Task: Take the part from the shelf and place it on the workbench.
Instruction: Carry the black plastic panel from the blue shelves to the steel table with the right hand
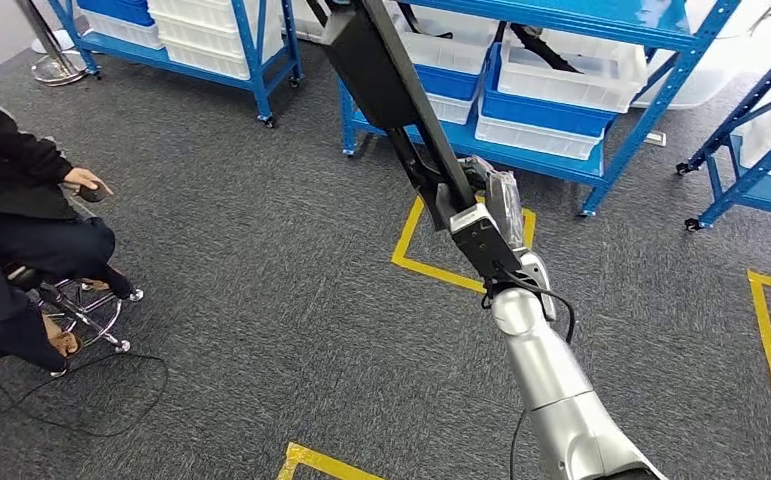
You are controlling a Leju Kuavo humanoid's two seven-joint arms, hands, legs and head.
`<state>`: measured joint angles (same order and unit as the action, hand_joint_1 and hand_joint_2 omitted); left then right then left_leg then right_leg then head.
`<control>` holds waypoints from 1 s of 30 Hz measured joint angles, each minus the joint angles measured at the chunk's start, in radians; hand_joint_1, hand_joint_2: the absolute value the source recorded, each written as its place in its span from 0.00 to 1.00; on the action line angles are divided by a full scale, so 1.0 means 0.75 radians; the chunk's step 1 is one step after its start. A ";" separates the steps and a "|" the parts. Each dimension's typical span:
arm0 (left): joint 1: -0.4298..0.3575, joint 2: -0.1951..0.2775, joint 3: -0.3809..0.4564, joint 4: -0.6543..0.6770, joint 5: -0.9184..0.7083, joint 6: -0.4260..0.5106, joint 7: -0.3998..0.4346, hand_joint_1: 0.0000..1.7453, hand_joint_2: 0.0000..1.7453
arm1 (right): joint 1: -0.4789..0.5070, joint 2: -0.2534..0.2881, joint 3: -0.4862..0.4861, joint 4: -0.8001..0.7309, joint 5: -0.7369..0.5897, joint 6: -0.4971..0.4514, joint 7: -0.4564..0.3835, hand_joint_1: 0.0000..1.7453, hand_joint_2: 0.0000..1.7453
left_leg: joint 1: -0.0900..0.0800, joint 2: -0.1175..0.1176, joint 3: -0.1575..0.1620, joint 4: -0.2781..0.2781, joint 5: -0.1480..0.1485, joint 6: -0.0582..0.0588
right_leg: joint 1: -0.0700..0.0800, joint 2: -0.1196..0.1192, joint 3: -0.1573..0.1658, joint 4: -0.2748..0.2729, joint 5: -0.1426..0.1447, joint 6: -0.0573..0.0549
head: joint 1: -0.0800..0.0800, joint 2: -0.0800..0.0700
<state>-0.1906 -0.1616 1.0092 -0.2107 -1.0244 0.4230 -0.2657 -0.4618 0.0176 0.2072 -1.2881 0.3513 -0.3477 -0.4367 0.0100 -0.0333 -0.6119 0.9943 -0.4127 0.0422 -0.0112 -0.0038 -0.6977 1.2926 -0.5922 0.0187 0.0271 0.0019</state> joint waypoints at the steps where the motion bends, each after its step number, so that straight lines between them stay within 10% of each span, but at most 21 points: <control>1: 0.001 -0.001 -0.002 0.000 -0.003 -0.003 0.002 0.00 0.00 | 0.025 -0.003 -0.012 -0.012 0.003 -0.003 0.002 1.00 1.00 | 0.000 -0.017 0.000 0.001 0.001 -0.001 | -0.001 0.002 0.003 -0.005 0.010 0.011 | 0.000 0.000; 4: 0.000 -0.003 -0.009 0.000 -0.015 -0.012 0.003 0.00 0.00 | 0.093 -0.009 -0.050 -0.069 0.020 -0.012 0.015 1.00 1.00 | 0.000 -0.061 -0.002 0.011 0.000 -0.010 | -0.015 0.030 0.126 -0.260 0.116 0.046 | 0.000 0.000; 6: -0.001 -0.006 -0.019 0.000 -0.024 -0.015 0.004 0.00 0.00 | 0.133 -0.010 -0.071 -0.113 0.035 -0.013 0.027 1.00 1.00 | -0.004 -0.079 -0.009 0.017 -0.001 -0.024 | -0.017 0.049 0.175 -0.367 0.153 0.041 | -0.001 0.000; 10: -0.002 -0.007 -0.027 0.000 -0.023 -0.012 0.006 0.00 0.00 | 0.167 -0.009 -0.106 -0.164 0.074 0.009 0.065 1.00 1.00 | -0.001 -0.066 -0.030 0.034 -0.009 -0.055 | -0.017 0.024 0.176 -0.377 0.170 0.003 | -0.002 0.000; 14: -0.005 -0.005 -0.021 0.000 0.028 -0.005 -0.010 0.00 0.00 | 0.108 -0.010 -0.140 -0.126 0.077 0.053 0.048 1.00 1.00 | 0.003 0.031 -0.159 0.314 -0.162 -0.074 | -0.017 -0.015 0.170 -0.380 0.176 -0.027 | -0.016 0.000; 16: -0.003 -0.003 -0.005 0.000 0.066 0.003 -0.024 0.00 0.00 | 0.041 -0.014 -0.155 -0.039 0.065 0.062 0.006 1.00 1.00 | 0.005 0.038 -0.192 0.385 -0.173 -0.076 | -0.015 -0.039 0.167 -0.379 0.176 -0.028 | -0.016 0.000; 21: 0.003 0.014 0.053 0.000 0.136 0.017 -0.048 0.00 0.00 | -0.146 -0.017 -0.174 0.230 0.040 0.051 -0.092 1.00 1.00 | -0.004 0.112 -0.017 0.057 -0.030 -0.057 | 0.000 -0.095 0.169 -0.377 0.173 -0.019 | -0.014 0.000; 24: 0.016 0.021 0.080 0.000 0.152 0.017 -0.055 0.00 0.00 | -0.219 -0.013 -0.179 0.341 0.033 0.042 -0.111 1.00 1.00 | -0.012 0.084 -0.011 0.027 -0.019 -0.032 | 0.011 -0.126 0.170 -0.378 0.168 0.004 | -0.008 0.000; 26: 0.025 0.023 0.094 0.000 0.159 0.018 -0.058 0.00 0.00 | -0.243 -0.013 -0.183 0.390 0.027 0.040 -0.121 1.00 1.00 | -0.010 0.058 -0.008 0.016 -0.007 -0.011 | 0.007 -0.093 0.150 -0.333 0.138 0.012 | -0.007 0.000; 30: 0.029 0.024 0.113 0.000 0.165 0.019 -0.066 0.00 0.00 | -0.261 -0.025 -0.201 0.476 0.000 0.037 -0.155 1.00 1.00 | -0.009 -0.002 -0.014 0.011 0.004 0.008 | -0.001 -0.006 0.000 -0.016 0.010 0.000 | -0.006 0.000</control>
<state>-0.1692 -0.1435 1.0937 -0.2109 -0.9007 0.4372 -0.3152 -0.6573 -0.0013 0.0562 -0.9307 0.3513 -0.3202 -0.5528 0.0032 -0.0345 -0.6221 1.0025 -0.4098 0.0481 -0.0120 -0.0085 -0.6977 1.2807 -0.5846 0.0190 0.0227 0.0019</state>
